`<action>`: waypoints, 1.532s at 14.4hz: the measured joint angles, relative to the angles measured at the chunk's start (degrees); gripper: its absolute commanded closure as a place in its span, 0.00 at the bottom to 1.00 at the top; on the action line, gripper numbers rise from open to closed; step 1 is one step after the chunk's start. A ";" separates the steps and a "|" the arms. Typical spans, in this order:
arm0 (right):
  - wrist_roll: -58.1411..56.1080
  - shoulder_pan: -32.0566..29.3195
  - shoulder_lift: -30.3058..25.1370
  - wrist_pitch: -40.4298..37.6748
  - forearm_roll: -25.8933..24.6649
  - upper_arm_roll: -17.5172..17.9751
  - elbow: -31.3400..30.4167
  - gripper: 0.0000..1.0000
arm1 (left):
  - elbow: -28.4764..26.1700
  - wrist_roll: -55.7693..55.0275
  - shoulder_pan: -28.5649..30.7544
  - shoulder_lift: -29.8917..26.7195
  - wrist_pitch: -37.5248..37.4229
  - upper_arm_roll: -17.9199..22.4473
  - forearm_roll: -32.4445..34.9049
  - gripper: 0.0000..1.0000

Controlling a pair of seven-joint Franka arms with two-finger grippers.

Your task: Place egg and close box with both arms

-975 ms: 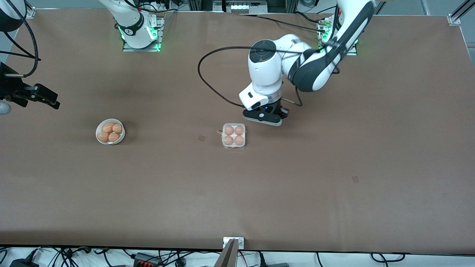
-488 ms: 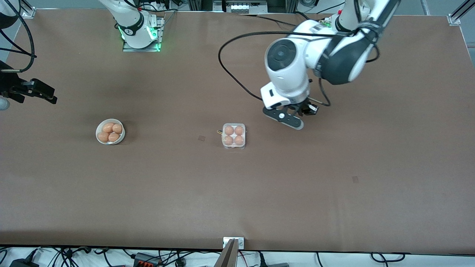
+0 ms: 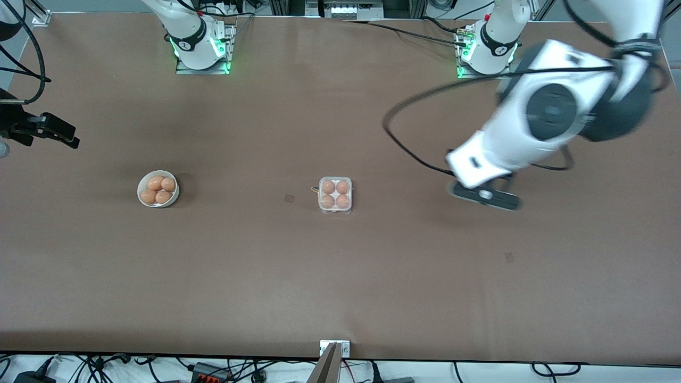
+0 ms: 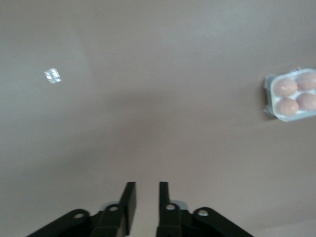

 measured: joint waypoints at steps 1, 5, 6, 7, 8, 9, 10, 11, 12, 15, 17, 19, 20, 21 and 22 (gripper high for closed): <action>0.01 0.00 0.00 -0.01 0.00 0.00 0.00 0.00 | 0.61 1.59 0.91 -0.24 0.00 0.84 -0.06 0.00; 0.02 0.00 0.01 -0.07 0.00 0.03 0.00 0.00 | 0.05 8.83 -1.95 -5.97 -0.88 13.41 -2.96 0.00; 0.01 0.00 0.04 -0.12 0.00 0.04 0.00 0.00 | -1.11 9.73 -3.49 -8.26 -1.38 17.12 -4.21 0.00; 0.01 0.00 0.08 -0.24 0.00 0.07 -0.02 0.00 | -3.06 10.10 -4.74 -10.80 -1.73 19.99 -5.06 0.00; 0.01 0.03 0.15 -0.54 0.00 0.10 -0.06 0.00 | -5.78 10.12 -5.58 -13.65 -1.86 21.96 -5.43 0.00; 0.01 0.17 0.25 -0.91 0.00 0.17 -0.11 0.00 | -9.37 10.12 -6.47 -16.92 -1.71 23.76 -5.52 0.00; 0.01 0.38 0.36 -1.09 0.00 0.24 -0.19 0.00 | -13.34 10.08 -8.02 -20.31 -0.69 26.18 -5.61 0.00; 0.02 0.50 0.43 -1.11 0.00 0.36 -0.28 0.00 | -17.34 10.07 -9.92 -23.48 1.21 29.05 -6.02 0.00; 0.02 0.55 0.45 -1.10 0.00 0.43 -0.33 0.00 | -20.90 10.09 -11.27 -26.01 3.35 31.47 -6.76 0.00; 0.02 0.56 0.55 -0.76 0.00 0.48 -0.37 0.00 | -26.20 10.16 -10.34 -28.56 10.66 33.45 -7.45 0.00; 0.02 0.58 0.70 -0.02 0.01 0.50 -0.37 0.00 | -26.78 10.16 -8.68 -28.28 12.05 31.51 -7.47 0.00; 0.02 0.65 0.68 0.40 0.08 0.62 -0.36 0.00 | -26.77 9.98 -8.28 -28.28 12.12 29.92 -7.47 0.00; 0.03 0.73 0.63 0.49 0.09 0.84 -0.35 0.00 | -26.77 9.93 -8.24 -28.27 12.08 29.71 -7.47 0.00; 0.09 0.86 0.57 0.54 0.09 0.97 -0.35 0.00 | -26.77 9.91 -8.13 -28.27 12.07 29.67 -7.47 0.00; 0.12 0.98 0.51 0.53 0.09 1.06 -0.35 0.00 | -26.77 9.91 -7.95 -28.27 12.07 29.67 -7.47 0.00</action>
